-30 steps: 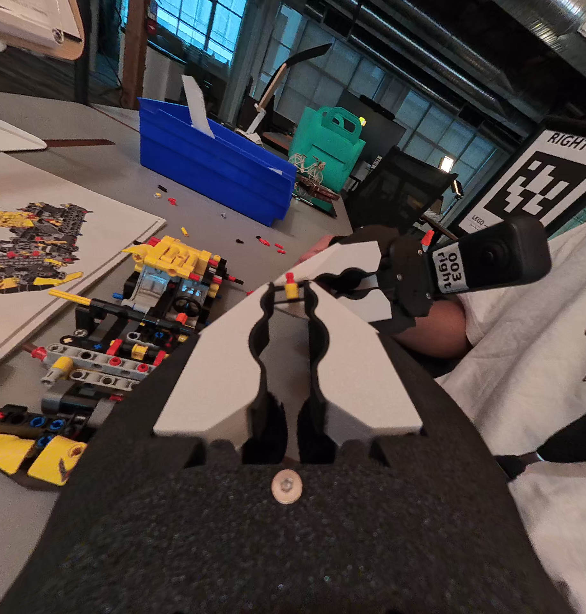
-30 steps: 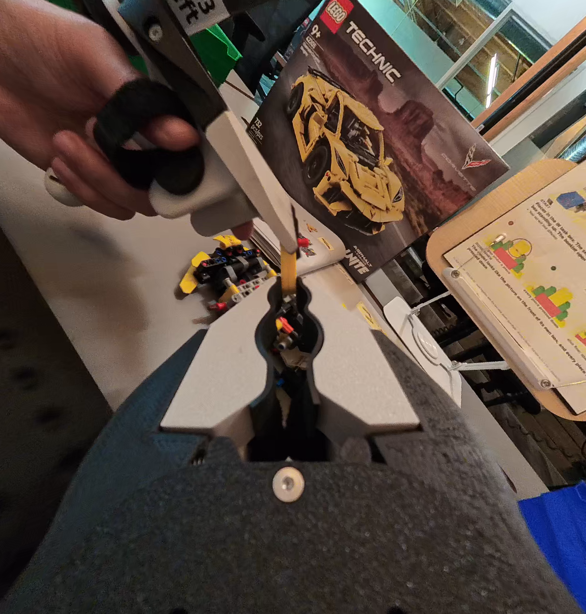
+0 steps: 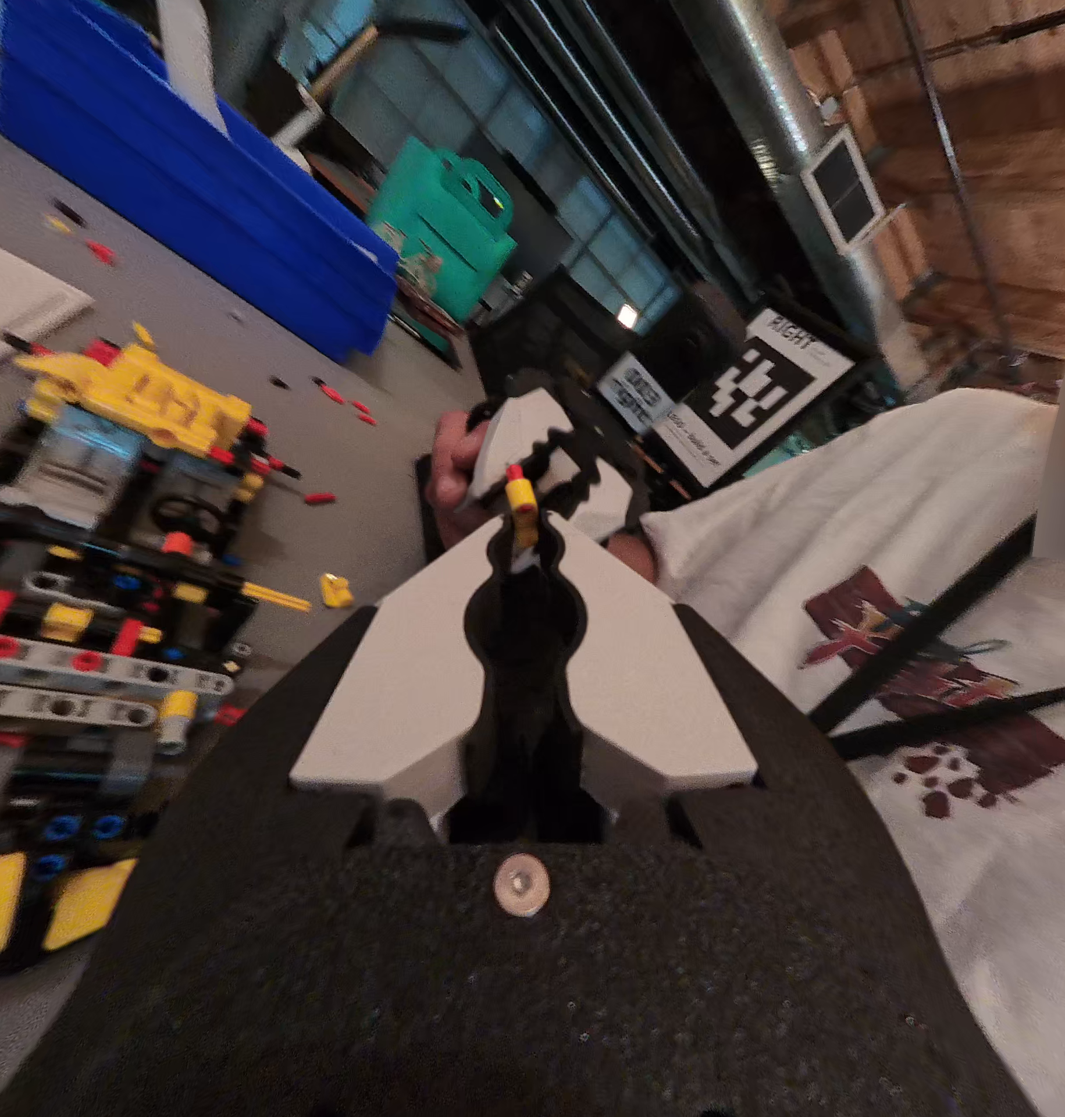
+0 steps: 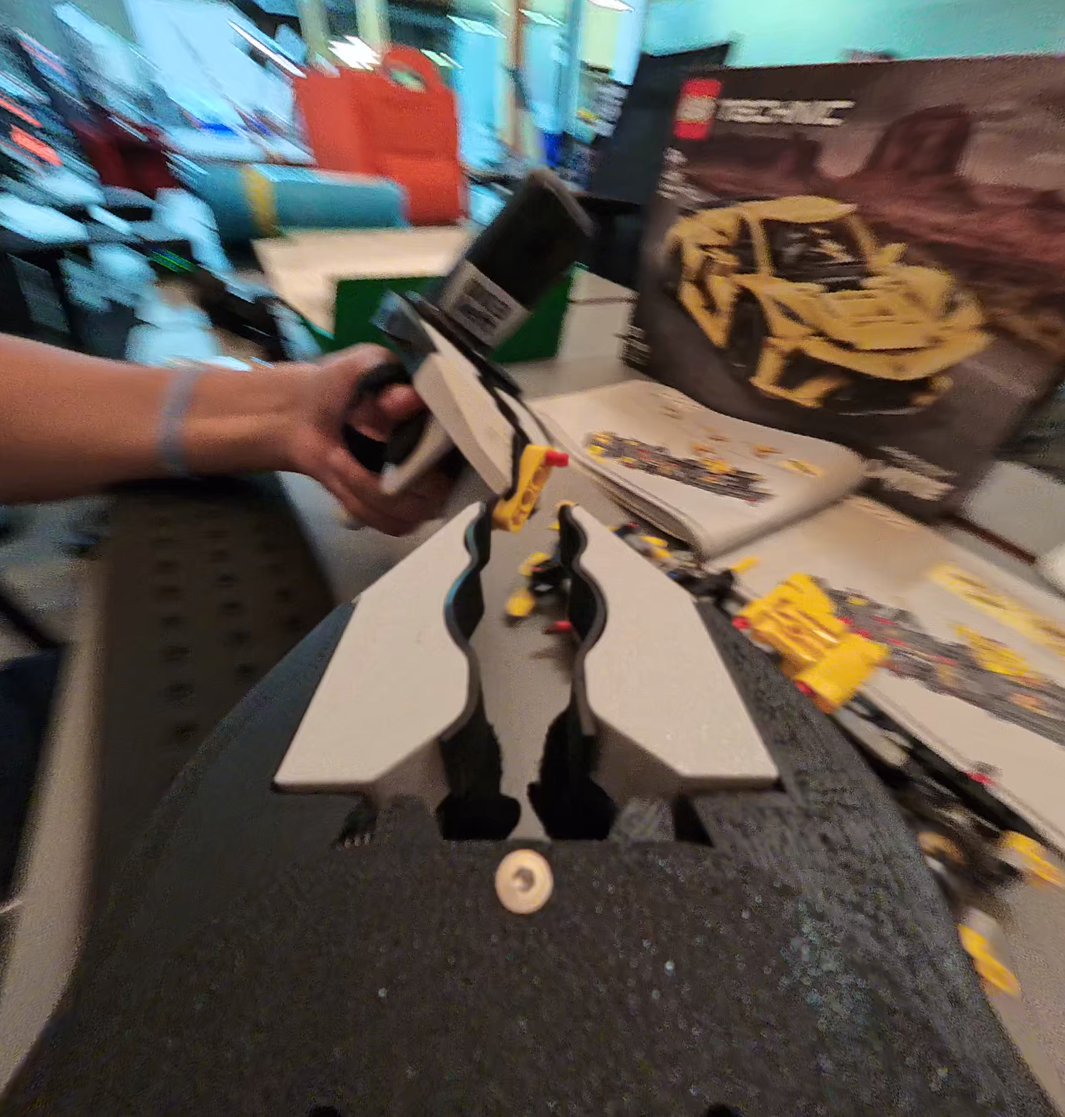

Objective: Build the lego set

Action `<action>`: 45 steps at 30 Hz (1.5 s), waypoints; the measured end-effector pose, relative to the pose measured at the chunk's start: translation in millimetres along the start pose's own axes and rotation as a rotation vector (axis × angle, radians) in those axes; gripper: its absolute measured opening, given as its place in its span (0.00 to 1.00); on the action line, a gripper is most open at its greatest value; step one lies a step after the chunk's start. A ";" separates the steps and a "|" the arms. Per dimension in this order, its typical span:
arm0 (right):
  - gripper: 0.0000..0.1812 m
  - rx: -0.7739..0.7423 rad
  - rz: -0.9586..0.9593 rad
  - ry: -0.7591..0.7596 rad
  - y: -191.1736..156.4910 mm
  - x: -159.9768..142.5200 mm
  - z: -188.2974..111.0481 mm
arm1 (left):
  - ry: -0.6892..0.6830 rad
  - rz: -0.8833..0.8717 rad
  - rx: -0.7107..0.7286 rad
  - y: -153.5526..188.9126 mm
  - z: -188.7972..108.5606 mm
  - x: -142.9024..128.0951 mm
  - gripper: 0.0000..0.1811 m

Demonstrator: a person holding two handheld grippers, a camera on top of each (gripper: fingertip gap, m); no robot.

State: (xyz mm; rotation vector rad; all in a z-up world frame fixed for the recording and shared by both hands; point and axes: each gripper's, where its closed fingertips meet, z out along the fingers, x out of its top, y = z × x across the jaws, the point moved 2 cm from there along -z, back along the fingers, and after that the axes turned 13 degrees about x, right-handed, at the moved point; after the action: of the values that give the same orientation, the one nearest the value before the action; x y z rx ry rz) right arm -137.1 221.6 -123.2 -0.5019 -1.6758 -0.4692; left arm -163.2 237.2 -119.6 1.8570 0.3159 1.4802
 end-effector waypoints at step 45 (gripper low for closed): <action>0.05 0.119 0.527 0.319 30.9 9.3 -7.9 | 0.100 0.879 0.759 -26.3 21.6 5.3 0.05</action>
State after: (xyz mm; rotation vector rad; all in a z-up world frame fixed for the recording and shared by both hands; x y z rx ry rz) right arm -114.4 243.1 -111.9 -0.7125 -1.1968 -0.0555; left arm -135.3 250.6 -134.8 2.7363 0.0957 2.2475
